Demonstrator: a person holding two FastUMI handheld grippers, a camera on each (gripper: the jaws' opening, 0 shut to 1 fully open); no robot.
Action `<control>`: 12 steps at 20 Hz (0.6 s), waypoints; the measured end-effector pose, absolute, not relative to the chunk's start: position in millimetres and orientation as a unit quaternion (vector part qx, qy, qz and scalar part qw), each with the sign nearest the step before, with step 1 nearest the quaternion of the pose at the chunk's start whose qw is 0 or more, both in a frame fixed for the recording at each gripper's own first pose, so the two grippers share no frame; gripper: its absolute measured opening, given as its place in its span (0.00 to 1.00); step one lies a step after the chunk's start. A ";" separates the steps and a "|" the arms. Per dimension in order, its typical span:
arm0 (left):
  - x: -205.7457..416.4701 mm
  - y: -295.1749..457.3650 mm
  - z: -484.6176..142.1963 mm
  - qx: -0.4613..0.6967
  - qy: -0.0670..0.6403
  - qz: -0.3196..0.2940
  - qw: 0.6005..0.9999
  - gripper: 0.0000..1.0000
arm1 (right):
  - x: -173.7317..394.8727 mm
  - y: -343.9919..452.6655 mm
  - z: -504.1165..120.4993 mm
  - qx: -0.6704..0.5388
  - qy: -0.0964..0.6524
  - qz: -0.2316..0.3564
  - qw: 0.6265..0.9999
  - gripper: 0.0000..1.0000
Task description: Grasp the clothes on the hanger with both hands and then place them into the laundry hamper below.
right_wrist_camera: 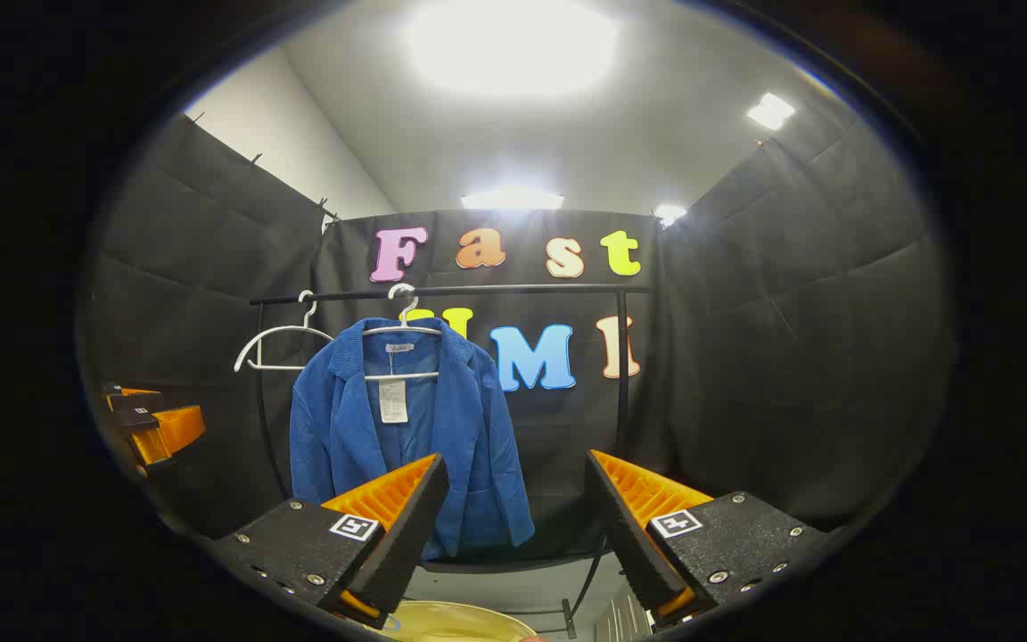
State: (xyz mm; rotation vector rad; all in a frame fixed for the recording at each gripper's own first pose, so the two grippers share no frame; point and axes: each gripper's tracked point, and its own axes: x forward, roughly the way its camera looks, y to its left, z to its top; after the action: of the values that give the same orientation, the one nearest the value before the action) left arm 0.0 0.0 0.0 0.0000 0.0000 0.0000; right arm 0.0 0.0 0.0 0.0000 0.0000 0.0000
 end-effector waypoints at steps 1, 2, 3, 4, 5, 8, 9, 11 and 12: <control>0.1 1.4 -0.6 0.000 0.000 0.000 1.000 0.93 | -0.3 2.4 0.8 0.003 -0.001 0.003 1.000 0.94; 1.0 2.8 0.2 0.000 -0.001 0.002 1.000 0.93 | -1.7 4.6 1.5 0.006 -0.003 0.006 1.000 0.95; 2.6 4.8 -1.2 0.001 0.000 0.003 1.000 0.93 | -2.9 7.9 4.0 0.008 -0.005 0.008 1.000 0.95; 3.8 6.1 -1.6 0.002 0.002 0.003 1.000 0.93 | -2.6 9.9 6.0 0.008 -0.007 0.009 1.000 0.95; 4.5 7.7 -1.9 0.003 0.001 0.003 1.000 0.93 | -2.1 12.2 8.4 0.005 -0.010 0.009 1.000 0.95; 4.5 10.8 -0.9 0.003 -0.002 0.001 1.000 0.93 | 0.6 15.8 8.7 0.000 -0.013 0.009 1.000 0.95; 5.2 11.8 -2.9 0.004 -0.002 -0.001 1.000 0.93 | 0.6 17.1 9.7 0.002 -0.016 0.009 1.000 0.94; 7.6 15.3 -6.0 0.006 0.000 -0.002 1.000 0.93 | 0.2 19.1 8.9 0.007 -0.019 0.008 1.000 0.95; 8.7 17.2 -6.5 0.005 0.001 -0.002 1.000 0.93 | -0.6 20.3 8.1 0.007 -0.017 0.006 1.000 0.94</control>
State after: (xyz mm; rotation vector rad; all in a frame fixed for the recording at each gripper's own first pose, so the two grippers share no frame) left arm 8.7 17.2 -6.5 0.0103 0.0024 -0.0042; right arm -0.6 20.3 8.1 0.0138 -0.0345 0.0113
